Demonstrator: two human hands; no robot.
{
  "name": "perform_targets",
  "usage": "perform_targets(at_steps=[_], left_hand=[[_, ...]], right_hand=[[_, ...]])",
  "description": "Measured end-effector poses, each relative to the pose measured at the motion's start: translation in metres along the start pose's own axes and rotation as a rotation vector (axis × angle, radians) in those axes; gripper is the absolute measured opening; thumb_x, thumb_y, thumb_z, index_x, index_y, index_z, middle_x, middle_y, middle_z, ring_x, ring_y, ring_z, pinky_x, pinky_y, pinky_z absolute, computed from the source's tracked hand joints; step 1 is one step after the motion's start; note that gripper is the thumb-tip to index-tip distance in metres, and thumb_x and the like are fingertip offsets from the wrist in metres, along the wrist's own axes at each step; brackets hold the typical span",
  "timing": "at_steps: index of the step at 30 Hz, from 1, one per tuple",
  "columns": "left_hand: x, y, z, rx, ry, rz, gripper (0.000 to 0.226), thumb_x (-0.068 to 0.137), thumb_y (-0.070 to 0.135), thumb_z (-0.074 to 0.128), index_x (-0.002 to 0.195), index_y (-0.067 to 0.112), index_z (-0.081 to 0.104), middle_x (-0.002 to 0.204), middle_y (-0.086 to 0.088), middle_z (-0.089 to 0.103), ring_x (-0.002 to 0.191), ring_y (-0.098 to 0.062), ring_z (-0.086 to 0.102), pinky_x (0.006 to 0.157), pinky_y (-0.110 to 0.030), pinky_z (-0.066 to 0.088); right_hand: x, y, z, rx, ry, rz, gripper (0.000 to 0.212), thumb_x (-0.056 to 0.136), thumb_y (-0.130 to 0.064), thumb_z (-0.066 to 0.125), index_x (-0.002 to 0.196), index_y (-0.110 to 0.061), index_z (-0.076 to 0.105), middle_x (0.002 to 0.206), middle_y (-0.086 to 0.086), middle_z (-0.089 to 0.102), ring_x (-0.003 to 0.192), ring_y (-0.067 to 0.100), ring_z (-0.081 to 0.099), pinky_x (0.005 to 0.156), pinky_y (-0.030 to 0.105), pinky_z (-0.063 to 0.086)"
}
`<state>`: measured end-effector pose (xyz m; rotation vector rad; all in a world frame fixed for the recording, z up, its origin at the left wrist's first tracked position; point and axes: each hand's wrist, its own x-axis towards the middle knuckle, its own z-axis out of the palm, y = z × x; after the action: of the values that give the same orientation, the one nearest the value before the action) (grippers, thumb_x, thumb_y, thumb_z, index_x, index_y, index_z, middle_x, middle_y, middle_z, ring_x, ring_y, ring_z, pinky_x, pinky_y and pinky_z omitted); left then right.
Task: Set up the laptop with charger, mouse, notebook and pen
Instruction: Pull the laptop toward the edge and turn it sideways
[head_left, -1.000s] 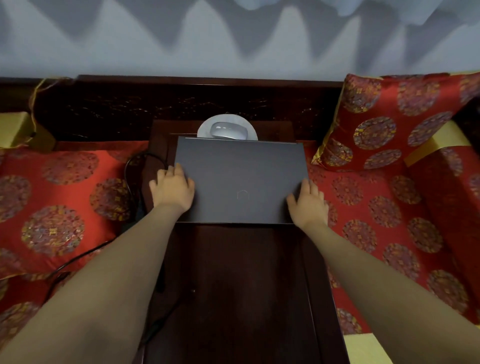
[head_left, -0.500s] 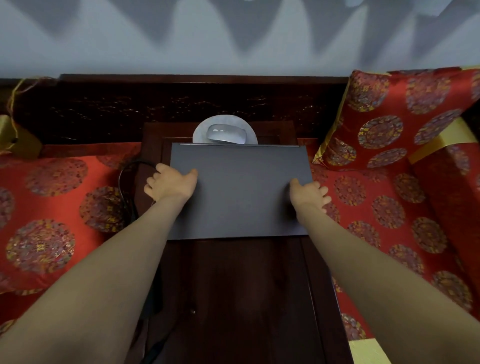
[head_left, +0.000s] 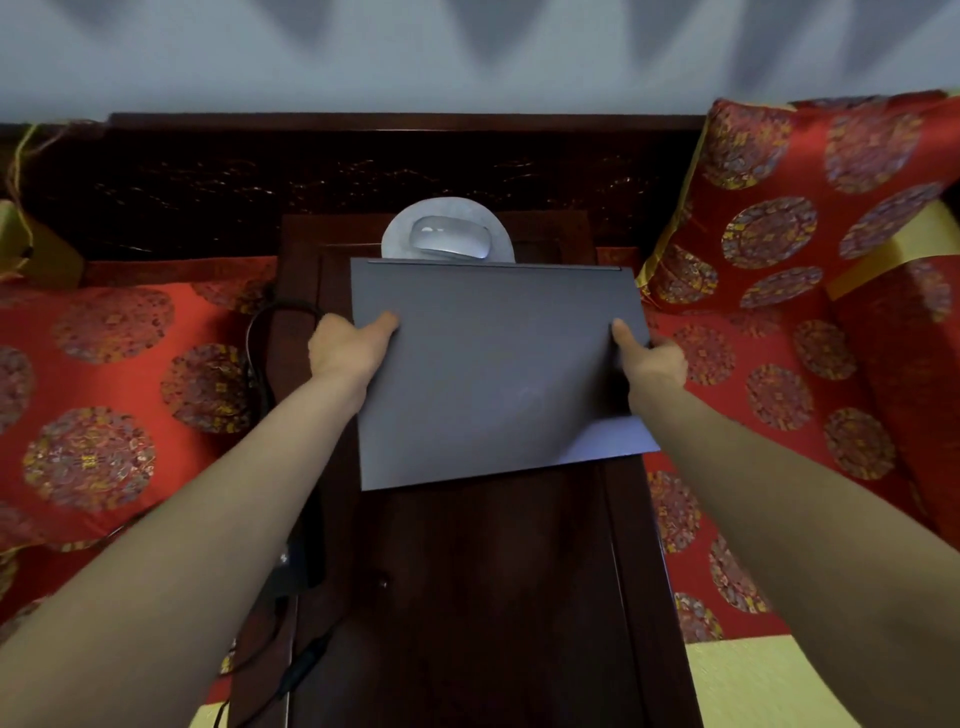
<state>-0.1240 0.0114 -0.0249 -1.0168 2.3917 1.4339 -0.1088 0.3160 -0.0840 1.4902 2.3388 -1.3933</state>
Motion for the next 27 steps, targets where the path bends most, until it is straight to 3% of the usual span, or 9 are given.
perform_targets(at_steps=[3,5,9,11,14,16,20,25,27], left_hand=[[-0.022,-0.002,-0.010,-0.131,-0.093,0.006,0.049,0.069,0.036,0.077,0.105,0.010,0.057,0.111,-0.008,0.065,0.095,-0.027,0.065,0.085,-0.042,0.056],[-0.037,-0.012,-0.016,-0.203,-0.162,-0.044,0.048,0.071,0.030,0.080,0.107,0.008,0.057,0.106,-0.009,0.066,0.088,-0.025,0.067,0.078,-0.039,0.057],[-0.076,-0.049,-0.021,-0.340,-0.330,-0.196,0.046,0.078,0.017,0.075,0.117,0.006,0.055,0.101,-0.006,0.069,0.078,-0.019,0.067,0.066,-0.035,0.059],[-0.095,-0.070,-0.021,-0.405,-0.354,-0.239,0.050,0.077,0.013,0.075,0.121,0.009,0.054,0.103,-0.006,0.070,0.080,-0.020,0.069,0.066,-0.037,0.059],[-0.121,-0.101,-0.021,-0.473,-0.359,-0.302,0.052,0.073,0.010,0.077,0.121,0.014,0.056,0.110,-0.008,0.070,0.089,-0.026,0.070,0.073,-0.041,0.057],[-0.141,-0.120,-0.019,-0.538,-0.346,-0.342,0.049,0.074,0.008,0.076,0.119,0.015,0.059,0.112,-0.008,0.070,0.096,-0.030,0.068,0.075,-0.043,0.057],[-0.195,-0.146,-0.007,-0.715,-0.268,-0.423,0.033,0.077,0.000,0.070,0.103,0.019,0.063,0.101,-0.002,0.071,0.091,-0.025,0.066,0.075,-0.042,0.054],[-0.246,-0.172,0.020,-0.817,-0.167,-0.576,0.024,0.077,0.000,0.070,0.098,0.010,0.061,0.100,-0.008,0.067,0.088,-0.027,0.064,0.061,-0.037,0.061],[-0.258,-0.179,0.026,-0.820,-0.139,-0.617,0.024,0.077,0.002,0.071,0.099,0.005,0.060,0.103,-0.013,0.066,0.092,-0.031,0.064,0.059,-0.036,0.061]], right_hand=[[-0.019,-0.012,-0.020,0.078,-0.033,0.011,0.070,0.068,-0.059,0.072,0.113,-0.007,0.061,0.114,0.009,0.061,0.107,0.033,0.054,0.095,0.047,0.046],[-0.017,-0.017,-0.028,0.099,-0.059,-0.010,0.060,0.075,-0.047,0.074,0.116,-0.006,0.059,0.113,0.010,0.060,0.110,0.033,0.053,0.096,0.042,0.043],[-0.011,-0.034,-0.036,0.037,-0.126,-0.115,0.064,0.067,-0.049,0.079,0.117,-0.012,0.061,0.122,0.006,0.061,0.118,0.031,0.052,0.111,0.049,0.030],[-0.009,-0.045,-0.035,0.014,-0.196,-0.170,0.059,0.064,-0.046,0.083,0.110,-0.014,0.064,0.112,0.001,0.062,0.112,0.025,0.055,0.109,0.046,0.035],[-0.009,-0.060,-0.026,-0.062,-0.340,-0.299,0.034,0.062,-0.035,0.087,0.082,-0.019,0.065,0.092,-0.001,0.065,0.099,0.025,0.063,0.096,0.042,0.048],[-0.010,-0.066,-0.016,-0.120,-0.429,-0.358,0.038,0.061,-0.031,0.088,0.087,-0.016,0.065,0.096,0.004,0.067,0.094,0.024,0.064,0.091,0.039,0.052],[-0.018,-0.068,0.006,-0.241,-0.558,-0.475,0.043,0.050,-0.039,0.090,0.083,-0.023,0.068,0.088,0.001,0.068,0.084,0.018,0.064,0.087,0.038,0.054],[-0.036,-0.065,0.025,-0.475,-0.626,-0.609,0.053,0.032,-0.064,0.081,0.074,-0.035,0.067,0.088,-0.009,0.068,0.098,0.021,0.064,0.097,0.048,0.046],[-0.045,-0.060,0.026,-0.564,-0.650,-0.659,0.053,0.041,-0.062,0.081,0.084,-0.034,0.067,0.094,-0.009,0.067,0.103,0.021,0.062,0.101,0.050,0.041]])
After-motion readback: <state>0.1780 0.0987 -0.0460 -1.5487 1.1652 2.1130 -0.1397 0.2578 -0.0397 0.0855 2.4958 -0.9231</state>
